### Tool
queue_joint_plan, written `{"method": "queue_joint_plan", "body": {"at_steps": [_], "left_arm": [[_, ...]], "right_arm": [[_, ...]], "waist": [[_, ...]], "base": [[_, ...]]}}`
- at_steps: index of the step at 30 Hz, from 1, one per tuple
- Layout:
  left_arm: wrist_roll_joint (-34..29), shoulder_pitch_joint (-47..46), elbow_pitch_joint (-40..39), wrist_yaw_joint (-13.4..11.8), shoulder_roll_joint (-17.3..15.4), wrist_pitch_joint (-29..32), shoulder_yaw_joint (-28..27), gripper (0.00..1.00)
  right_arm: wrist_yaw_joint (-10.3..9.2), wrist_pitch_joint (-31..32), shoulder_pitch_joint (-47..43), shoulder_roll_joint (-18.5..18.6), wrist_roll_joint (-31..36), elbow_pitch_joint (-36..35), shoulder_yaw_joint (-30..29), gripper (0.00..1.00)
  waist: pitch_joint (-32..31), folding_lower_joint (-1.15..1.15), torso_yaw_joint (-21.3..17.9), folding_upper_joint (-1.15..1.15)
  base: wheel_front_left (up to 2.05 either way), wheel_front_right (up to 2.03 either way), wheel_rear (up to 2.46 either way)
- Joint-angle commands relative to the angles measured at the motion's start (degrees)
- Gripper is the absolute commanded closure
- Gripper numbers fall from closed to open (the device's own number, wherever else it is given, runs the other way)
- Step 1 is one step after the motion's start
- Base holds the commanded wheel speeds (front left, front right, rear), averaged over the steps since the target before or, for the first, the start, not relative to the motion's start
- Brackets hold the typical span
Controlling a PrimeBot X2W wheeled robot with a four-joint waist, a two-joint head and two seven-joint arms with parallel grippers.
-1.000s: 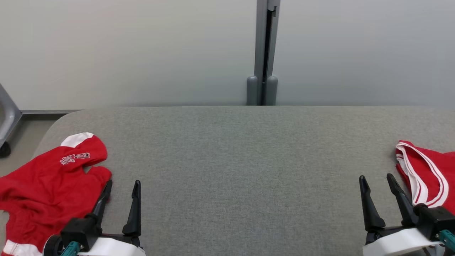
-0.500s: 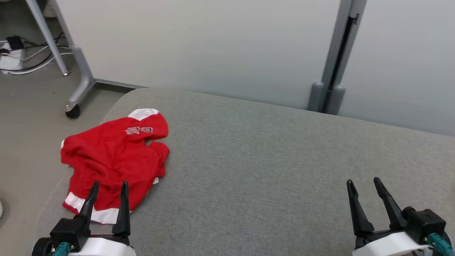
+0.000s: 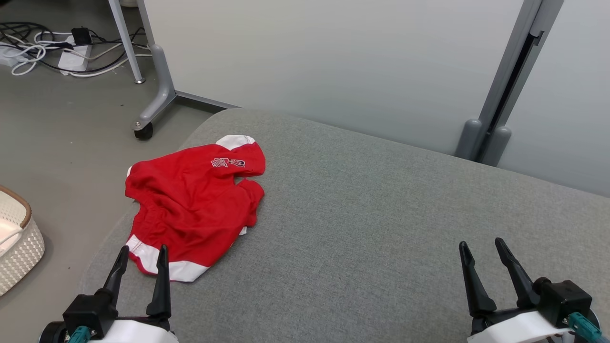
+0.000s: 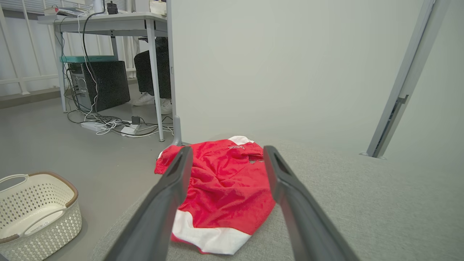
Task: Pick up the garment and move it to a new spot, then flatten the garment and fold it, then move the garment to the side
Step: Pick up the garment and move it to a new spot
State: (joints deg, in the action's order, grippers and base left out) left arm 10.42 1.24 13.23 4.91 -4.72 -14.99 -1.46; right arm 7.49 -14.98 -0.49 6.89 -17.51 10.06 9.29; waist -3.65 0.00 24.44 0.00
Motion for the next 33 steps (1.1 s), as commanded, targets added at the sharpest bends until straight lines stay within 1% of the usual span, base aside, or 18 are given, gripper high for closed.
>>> {"method": "queue_joint_plan", "body": {"at_steps": [1, 3, 5, 7, 12, 13, 16, 20, 22, 26, 33], "left_arm": [[0.22, -0.05, 0.12, -0.41, -0.51, -0.03, -0.4, 0.0], [0.78, -0.47, 0.31, -0.58, -0.66, 1.33, -0.53, 0.0], [0.33, -1.5, 0.2, -1.11, -1.56, 3.61, -0.67, 0.0], [1.37, -2.98, 0.64, -1.22, -1.77, 7.64, -0.9, 0.0], [4.17, -9.71, 2.94, -0.96, -4.43, 19.81, -2.26, 0.0], [4.17, -9.71, 2.94, -0.96, -4.43, 19.81, -2.26, 0.0], [6.68, -14.31, 6.19, -0.84, -5.92, 27.06, -3.43, 0.0], [10.09, -20.98, 11.65, -0.25, -7.59, 33.38, -4.79, 0.0], [11.67, -24.11, 15.03, 0.05, -8.4, 35.64, -5.5, 0.0], [13.85, -29.28, 22.63, 0.06, -9.48, 38.23, -6.55, 0.0], [16.28, -34.31, 36.55, -0.3, -9.3, 41.74, -7.18, 0.0]], "right_arm": [[0.02, -0.27, 0.57, 0.13, 0.16, -0.16, -0.03, 0.0], [0.02, -0.27, 0.69, 0.26, 0.02, -0.17, 0.3, 0.0], [0.02, -0.27, 1.03, 0.47, 0.11, -0.85, 0.21, 0.0], [0.02, -0.26, 1.24, 0.56, 0.22, -1.43, -0.03, 0.0], [0.02, -0.27, 2.48, 1.29, 0.69, -2.51, 0.29, 0.0], [0.02, -0.27, 2.48, 1.29, 0.69, -2.51, 0.29, 0.0], [0.02, -0.27, 3.44, 1.69, 0.96, -2.95, 0.5, 0.0], [0.02, -0.27, 5.26, 2.19, 1.27, -3.14, 0.71, 0.0], [0.02, -0.27, 6.15, 2.49, 1.52, -3.2, 0.9, 0.0], [0.02, -0.27, 8.26, 2.9, 1.67, -3.28, 1.49, 0.0], [0.02, -0.27, 11.3, 2.93, 1.87, -3.13, 2.56, 0.0]], "waist": [[0.06, 0.0, -0.22, 0.0], [0.2, 0.0, -0.64, 0.0], [0.43, 0.0, -0.99, 0.0], [0.89, 0.0, -1.28, 0.0], [2.67, 0.0, -2.24, 0.0], [2.67, 0.0, -2.24, 0.0], [4.6, 0.0, -3.55, 0.0], [7.91, 0.0, -5.66, 0.0], [9.76, 0.0, -6.79, 0.0], [13.03, 0.0, -9.24, 0.0], [16.64, 0.0, -12.76, 0.0]], "base": [[0.0, 0.0, 0.0], [0.0, 0.0, 0.0], [0.0, 0.0, 0.0], [0.0, 0.0, 0.0], [0.0, 0.0, 0.0], [0.0, 0.0, 0.0], [0.0, 0.0, 0.0], [0.0, 0.0, 0.0], [0.0, 0.0, 0.0], [0.0, 0.0, 0.0], [0.0, 0.0, 0.0]]}}
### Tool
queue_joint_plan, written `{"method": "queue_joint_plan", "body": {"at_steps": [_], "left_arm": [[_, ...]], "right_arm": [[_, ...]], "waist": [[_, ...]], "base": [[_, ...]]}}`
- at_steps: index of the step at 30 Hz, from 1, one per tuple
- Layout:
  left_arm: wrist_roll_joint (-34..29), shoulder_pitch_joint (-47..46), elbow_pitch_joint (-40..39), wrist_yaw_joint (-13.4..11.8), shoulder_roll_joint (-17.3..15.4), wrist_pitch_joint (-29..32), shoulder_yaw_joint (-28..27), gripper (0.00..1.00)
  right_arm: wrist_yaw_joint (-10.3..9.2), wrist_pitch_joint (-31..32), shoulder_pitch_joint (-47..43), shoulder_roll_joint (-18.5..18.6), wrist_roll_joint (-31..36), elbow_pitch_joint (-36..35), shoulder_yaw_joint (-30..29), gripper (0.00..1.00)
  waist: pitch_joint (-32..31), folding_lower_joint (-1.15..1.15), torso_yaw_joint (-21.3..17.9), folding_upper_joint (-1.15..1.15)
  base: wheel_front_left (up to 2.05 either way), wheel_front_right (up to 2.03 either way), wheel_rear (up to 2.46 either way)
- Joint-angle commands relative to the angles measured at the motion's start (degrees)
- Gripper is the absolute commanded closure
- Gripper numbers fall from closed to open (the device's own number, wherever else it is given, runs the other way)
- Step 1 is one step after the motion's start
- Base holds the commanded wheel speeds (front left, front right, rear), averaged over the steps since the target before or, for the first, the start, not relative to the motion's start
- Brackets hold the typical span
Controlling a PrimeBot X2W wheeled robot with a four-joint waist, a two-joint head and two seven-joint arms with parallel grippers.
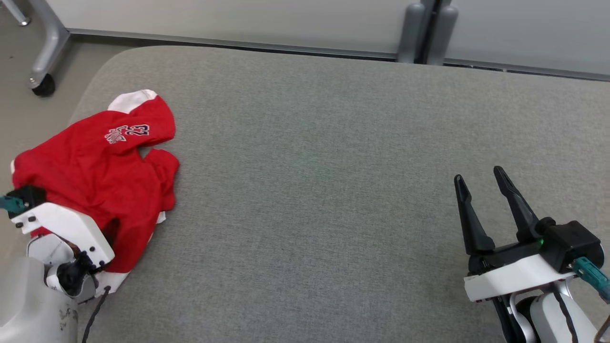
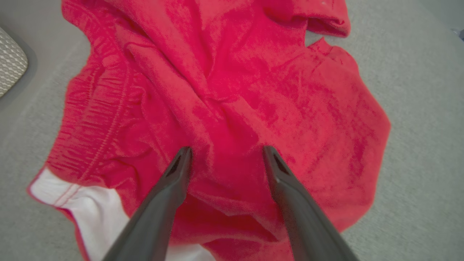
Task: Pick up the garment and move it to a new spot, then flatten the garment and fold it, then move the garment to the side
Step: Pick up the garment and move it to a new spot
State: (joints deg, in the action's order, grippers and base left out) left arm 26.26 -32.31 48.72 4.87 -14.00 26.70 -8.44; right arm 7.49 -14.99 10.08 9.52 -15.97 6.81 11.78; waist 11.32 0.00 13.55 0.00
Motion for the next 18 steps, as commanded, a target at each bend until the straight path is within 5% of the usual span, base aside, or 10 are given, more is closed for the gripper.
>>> {"method": "queue_joint_plan", "body": {"at_steps": [1, 4, 5, 7, 8, 18], "left_arm": [[0.47, -1.15, 2.95, -0.21, 0.0, 0.28, -0.13, 0.0], [1.06, -1.9, 7.37, 0.29, -0.06, -0.25, -0.07, 0.0], [1.0, -1.95, 8.65, 0.51, -0.03, -0.55, 0.11, 0.16], [1.12, -1.98, 10.6, 0.83, -0.01, -1.55, 0.39, 0.84], [1.0, -2.14, 11.33, 1.02, -0.2, -2.36, 0.55, 1.0], [-2.82, -3.74, 10.83, 2.38, -3.71, -14.58, 5.52, 1.0]], "right_arm": [[0.02, -0.26, 1.02, 0.27, 0.25, 0.24, 0.18, 0.0], [0.02, -0.26, 1.31, 0.0, 0.15, 0.34, 0.36, 0.0], [0.02, -0.26, 1.31, -0.01, 0.11, 0.36, 0.26, 0.0], [0.02, -0.26, 1.25, 0.03, 0.02, 0.42, 0.14, 0.0], [0.02, -0.26, 1.15, 0.04, -0.03, 0.49, 0.14, 0.0], [0.02, -0.26, -1.5, -0.93, -0.64, 1.54, -0.1, 0.0]], "waist": [[1.87, 0.0, -2.29, 0.0], [2.11, 0.0, -3.37, 0.0], [2.09, 0.0, -3.61, 0.0], [1.95, 0.0, -3.94, 0.0], [1.76, 0.0, -4.06, 0.0], [-4.78, 0.0, -4.22, 0.0]], "base": [[0.0, 0.0, 0.0], [0.0, 0.0, 0.0], [0.0, 0.0, 0.0], [0.0, 0.0, 0.0], [0.0, 0.0, 0.0], [0.0, 0.0, 0.0]]}}
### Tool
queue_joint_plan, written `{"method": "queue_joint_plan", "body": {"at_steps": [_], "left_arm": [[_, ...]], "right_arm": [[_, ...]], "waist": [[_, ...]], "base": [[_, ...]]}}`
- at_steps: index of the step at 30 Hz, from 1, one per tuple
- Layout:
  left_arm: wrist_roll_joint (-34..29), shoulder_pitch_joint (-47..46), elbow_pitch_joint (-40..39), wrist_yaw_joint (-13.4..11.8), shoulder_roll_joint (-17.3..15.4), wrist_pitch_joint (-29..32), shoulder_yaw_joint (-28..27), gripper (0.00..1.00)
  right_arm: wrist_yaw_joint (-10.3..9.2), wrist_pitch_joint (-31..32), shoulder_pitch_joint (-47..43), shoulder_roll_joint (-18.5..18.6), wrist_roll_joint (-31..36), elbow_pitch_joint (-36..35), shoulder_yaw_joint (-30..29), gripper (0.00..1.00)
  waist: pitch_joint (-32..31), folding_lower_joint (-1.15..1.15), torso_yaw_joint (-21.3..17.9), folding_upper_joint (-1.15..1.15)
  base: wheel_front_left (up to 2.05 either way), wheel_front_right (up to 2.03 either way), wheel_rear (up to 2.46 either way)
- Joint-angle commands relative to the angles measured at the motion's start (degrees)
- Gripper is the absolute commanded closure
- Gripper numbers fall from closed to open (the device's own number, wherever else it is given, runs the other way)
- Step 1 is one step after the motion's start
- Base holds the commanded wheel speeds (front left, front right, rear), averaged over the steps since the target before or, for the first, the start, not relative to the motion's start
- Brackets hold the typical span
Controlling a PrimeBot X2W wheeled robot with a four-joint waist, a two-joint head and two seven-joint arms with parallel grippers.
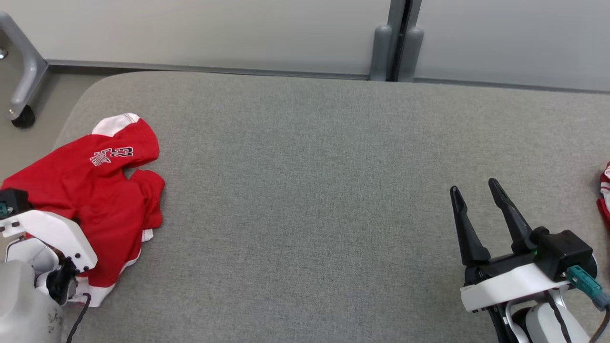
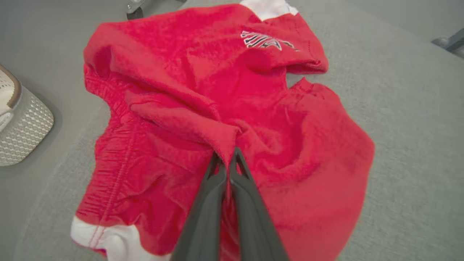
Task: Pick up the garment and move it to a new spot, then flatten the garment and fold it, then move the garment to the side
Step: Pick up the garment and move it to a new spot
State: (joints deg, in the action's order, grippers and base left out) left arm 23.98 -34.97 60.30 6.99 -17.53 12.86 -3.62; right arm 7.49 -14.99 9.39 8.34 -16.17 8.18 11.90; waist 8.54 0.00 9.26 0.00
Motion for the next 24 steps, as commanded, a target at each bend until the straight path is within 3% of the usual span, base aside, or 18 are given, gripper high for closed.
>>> {"method": "queue_joint_plan", "body": {"at_steps": [1, 6, 11, 18, 24], "left_arm": [[-0.84, -1.18, -1.41, 0.36, -0.32, -1.33, 1.4, 1.0], [-1.03, -1.72, -5.51, 0.52, 0.08, -2.37, 4.36, 1.0], [2.05, -0.12, -14.93, 0.53, 0.66, -1.18, 8.96, 1.0], [4.75, 2.92, -33.66, 0.5, 0.63, 1.89, 11.36, 1.0], [7.79, 7.76, -53.0, -1.04, 2.91, 6.87, 12.31, 1.0]], "right_arm": [[0.02, -0.26, -1.13, 0.23, -0.46, 0.26, -0.33, 0.0], [0.02, -0.26, -2.77, -0.26, -0.71, 0.27, -0.99, 0.0], [0.02, -0.26, -4.32, -1.11, -0.94, 0.08, -1.29, 0.0], [0.02, -0.26, -5.48, -1.62, -0.92, -0.52, -2.09, 0.0], [0.02, -0.26, -6.39, -1.4, -0.67, -1.15, -3.35, 0.0]], "waist": [[-2.83, 0.0, 0.09, 0.0], [-6.16, 0.0, -0.13, 0.0], [-9.48, 0.0, -1.61, 0.0], [-11.25, 0.0, -4.97, 0.0], [-11.57, 0.0, -8.56, 0.0]], "base": [[0.0, 0.0, 0.0], [0.0, 0.0, 0.0], [0.0, 0.0, 0.0], [0.0, 0.0, 0.0], [0.0, 0.0, 0.0]]}}
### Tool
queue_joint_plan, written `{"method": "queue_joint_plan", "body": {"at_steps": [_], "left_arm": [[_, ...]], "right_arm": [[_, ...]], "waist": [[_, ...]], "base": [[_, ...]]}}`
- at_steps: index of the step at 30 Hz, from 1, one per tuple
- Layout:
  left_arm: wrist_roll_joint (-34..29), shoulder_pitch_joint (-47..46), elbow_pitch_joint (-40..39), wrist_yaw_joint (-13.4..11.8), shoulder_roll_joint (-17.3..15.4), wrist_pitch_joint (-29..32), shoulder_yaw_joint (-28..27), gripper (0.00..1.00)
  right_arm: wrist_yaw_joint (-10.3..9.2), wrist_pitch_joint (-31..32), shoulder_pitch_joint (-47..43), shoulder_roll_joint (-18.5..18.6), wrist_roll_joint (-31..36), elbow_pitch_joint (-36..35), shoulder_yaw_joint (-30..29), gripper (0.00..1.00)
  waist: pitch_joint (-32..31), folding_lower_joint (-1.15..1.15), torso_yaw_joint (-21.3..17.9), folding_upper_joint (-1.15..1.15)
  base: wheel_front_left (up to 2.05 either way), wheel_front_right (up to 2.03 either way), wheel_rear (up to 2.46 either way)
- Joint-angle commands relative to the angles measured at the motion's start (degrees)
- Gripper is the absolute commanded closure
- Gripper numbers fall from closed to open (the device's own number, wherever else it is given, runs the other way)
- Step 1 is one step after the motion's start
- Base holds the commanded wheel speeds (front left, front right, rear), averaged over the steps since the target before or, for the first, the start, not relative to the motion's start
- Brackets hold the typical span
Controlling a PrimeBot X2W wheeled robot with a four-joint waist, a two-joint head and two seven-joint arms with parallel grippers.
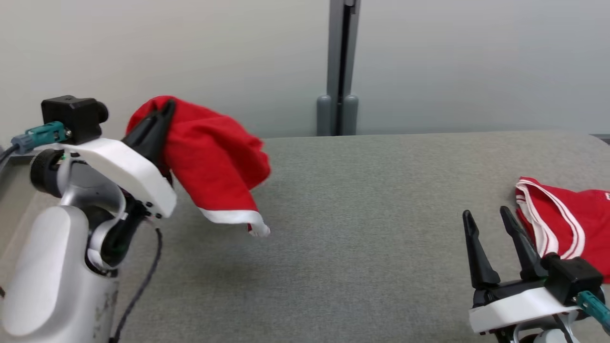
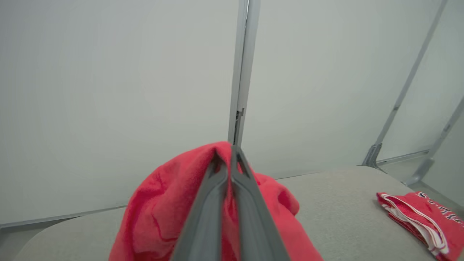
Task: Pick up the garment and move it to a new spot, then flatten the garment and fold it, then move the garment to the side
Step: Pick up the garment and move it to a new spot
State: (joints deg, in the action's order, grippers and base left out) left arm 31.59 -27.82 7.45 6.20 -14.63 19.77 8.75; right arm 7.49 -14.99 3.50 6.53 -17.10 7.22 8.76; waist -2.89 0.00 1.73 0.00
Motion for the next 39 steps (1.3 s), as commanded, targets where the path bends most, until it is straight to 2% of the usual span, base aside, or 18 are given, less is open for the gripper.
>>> {"method": "queue_joint_plan", "body": {"at_steps": [1, 5, 10, 15, 19, 24, 25, 26, 27, 28, 33, 39], "left_arm": [[0.75, 1.56, -3.03, -0.51, 0.53, 0.79, 0.24, 1.0], [1.24, 5.54, -11.92, -2.97, 2.89, 1.72, 1.31, 1.0], [1.0, 11.68, -13.74, -5.26, 7.22, -2.32, 3.22, 1.0], [-0.91, 16.83, -7.69, -4.62, 9.54, -8.73, 7.55, 1.0], [-2.95, 18.31, 0.47, -2.94, 10.38, -14.25, 11.51, 1.0], [-5.39, 17.1, 11.6, -0.69, 10.75, -16.45, 17.82, 0.98], [-5.52, 16.4, 13.06, -0.56, 10.83, -17.14, 18.52, 0.59], [-5.52, 16.4, 13.06, -0.56, 10.83, -17.14, 18.52, 0.59], [-5.83, 15.84, 14.47, -0.32, 10.86, -17.45, 19.27, 0.06], [-5.89, 15.61, 15.7, -0.22, 10.96, -17.89, 19.89, 0.0], [-4.86, 13.37, 18.23, 0.27, 11.24, -20.31, 20.81, 0.0], [-5.35, 13.27, 12.75, -0.79, 8.41, -22.3, 19.09, 0.0]], "right_arm": [[0.02, -0.26, -0.62, 0.59, 0.3, -0.33, -0.54, 0.0], [0.02, -0.26, -1.09, 1.1, 0.5, -0.79, -1.84, 0.0], [0.02, -0.26, -0.67, 1.49, 0.5, -1.25, -1.82, 0.0], [0.02, -0.26, -0.21, 1.87, 0.35, -1.18, -1.62, 0.0], [0.02, -0.27, 0.09, 2.2, 0.37, -0.95, -1.09, 0.0], [0.02, -0.27, 0.19, 2.44, 0.25, -0.5, -0.76, 0.0], [0.02, -0.26, 0.16, 2.41, 0.35, -0.34, -0.68, 0.0], [0.02, -0.26, 0.16, 2.41, 0.35, -0.34, -0.68, 0.0], [0.02, -0.27, 0.16, 2.39, 0.38, -0.16, -0.62, 0.0], [0.02, -0.27, 0.16, 2.39, 0.34, 0.1, -0.5, 0.0], [0.02, -0.26, -0.16, 2.38, 0.5, 0.69, -0.71, 0.0], [0.02, -0.26, -0.32, 2.89, 0.91, -0.23, -1.73, 0.0]], "waist": [[-0.09, 0.0, -1.66, 0.0], [0.28, 0.0, -4.03, 0.0], [1.23, 0.0, -7.53, 0.0], [2.47, 0.0, -10.39, 0.0], [3.24, 0.0, -11.84, 0.0], [3.6, 0.0, -12.39, 0.0], [3.63, 0.0, -12.35, 0.0], [3.63, 0.0, -12.35, 0.0], [3.6, 0.0, -12.25, 0.0], [3.53, 0.0, -12.11, 0.0], [2.83, 0.0, -10.47, 0.0], [1.83, 0.0, -7.85, 0.0]], "base": [[0.0, 0.0, 0.0], [0.0, 0.0, 0.0], [0.0, 0.0, 0.0], [0.0, 0.0, 0.0], [0.0, 0.0, 0.0], [0.0, 0.0, 0.0], [0.0, 0.0, 0.0], [0.0, 0.0, 0.0], [0.0, 0.0, 0.0], [0.0, 0.0, 0.0], [0.0, 0.0, 0.0], [0.0, 0.0, 0.0]]}}
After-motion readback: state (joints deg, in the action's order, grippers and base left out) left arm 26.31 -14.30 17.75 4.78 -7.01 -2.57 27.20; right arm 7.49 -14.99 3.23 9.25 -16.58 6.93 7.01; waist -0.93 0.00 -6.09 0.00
